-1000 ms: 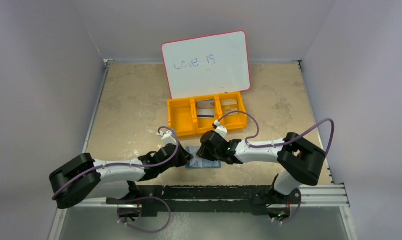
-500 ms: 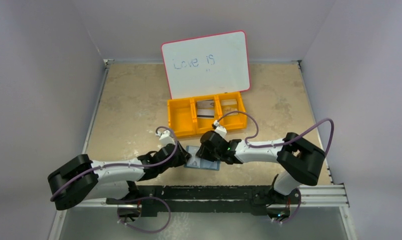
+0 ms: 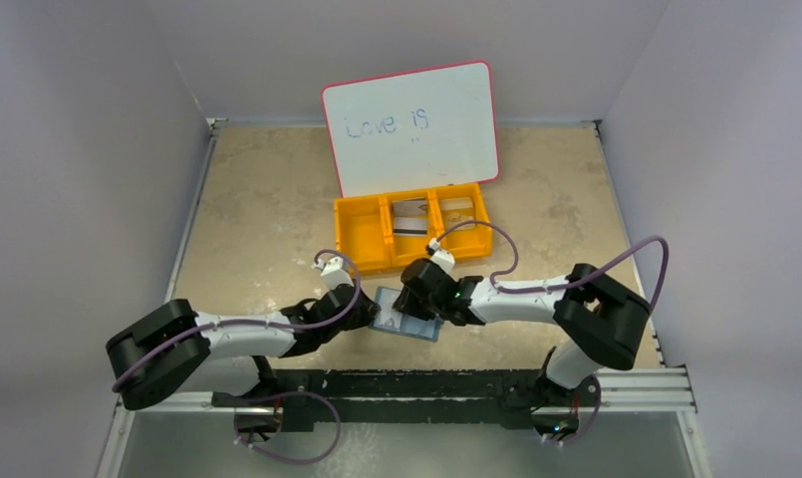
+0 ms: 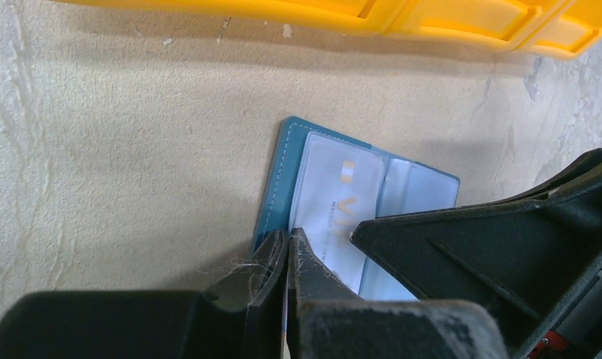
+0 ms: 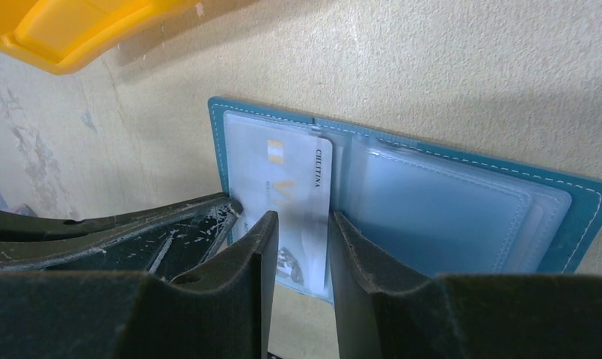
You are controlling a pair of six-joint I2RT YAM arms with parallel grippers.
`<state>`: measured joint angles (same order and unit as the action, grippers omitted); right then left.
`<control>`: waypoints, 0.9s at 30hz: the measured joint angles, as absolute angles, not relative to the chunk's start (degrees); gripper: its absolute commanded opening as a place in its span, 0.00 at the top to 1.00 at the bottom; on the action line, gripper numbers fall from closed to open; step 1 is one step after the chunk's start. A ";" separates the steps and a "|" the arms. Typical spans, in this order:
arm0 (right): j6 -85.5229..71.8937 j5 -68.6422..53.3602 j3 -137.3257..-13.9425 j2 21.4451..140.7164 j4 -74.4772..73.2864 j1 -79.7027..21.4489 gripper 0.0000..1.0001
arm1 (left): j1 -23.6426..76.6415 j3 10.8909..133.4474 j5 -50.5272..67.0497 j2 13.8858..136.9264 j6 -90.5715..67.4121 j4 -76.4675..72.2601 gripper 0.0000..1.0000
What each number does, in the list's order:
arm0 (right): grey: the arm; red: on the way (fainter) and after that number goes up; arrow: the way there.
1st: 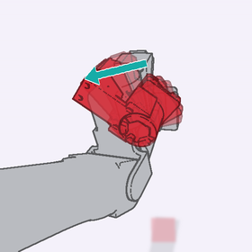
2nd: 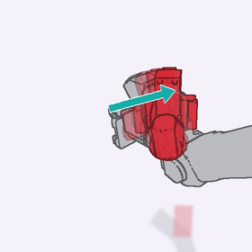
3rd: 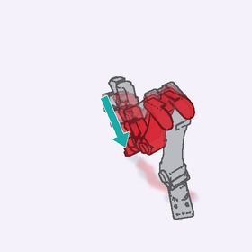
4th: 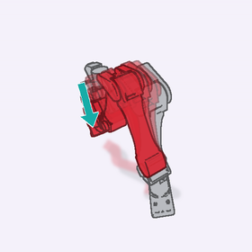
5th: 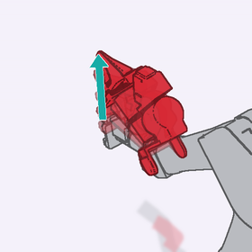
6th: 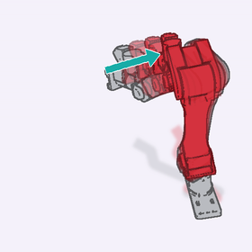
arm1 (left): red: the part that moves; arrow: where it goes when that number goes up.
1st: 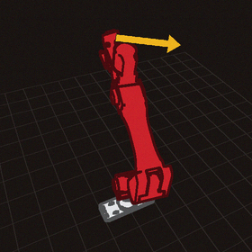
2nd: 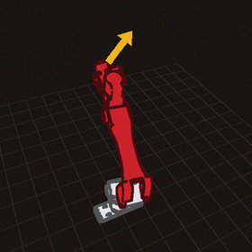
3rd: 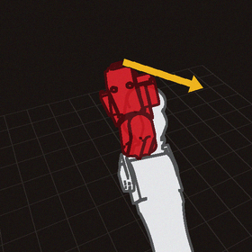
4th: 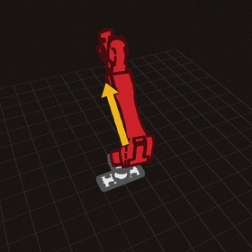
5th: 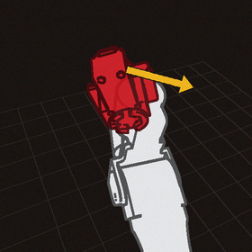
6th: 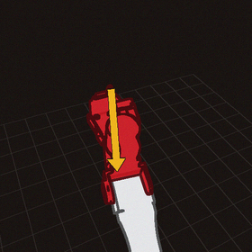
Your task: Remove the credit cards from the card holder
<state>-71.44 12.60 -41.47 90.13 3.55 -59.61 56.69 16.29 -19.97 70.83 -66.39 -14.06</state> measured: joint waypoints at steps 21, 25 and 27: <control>-82.81 10.17 -35.31 87.26 7.86 -58.15 0.76 | 56.71 16.91 -20.86 75.50 -66.83 -19.68 1.00; -83.24 9.30 -34.04 86.91 9.98 -57.67 0.79 | 56.71 16.08 -21.23 75.64 -67.00 -21.32 1.00; -83.83 9.45 -32.36 86.32 12.25 -57.67 0.83 | 56.71 15.84 -21.26 75.66 -67.05 -21.82 1.00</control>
<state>-83.83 9.45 -32.36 86.32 12.25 -57.67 56.71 15.84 -21.26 75.66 -67.05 -21.82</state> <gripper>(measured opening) 0.218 0.007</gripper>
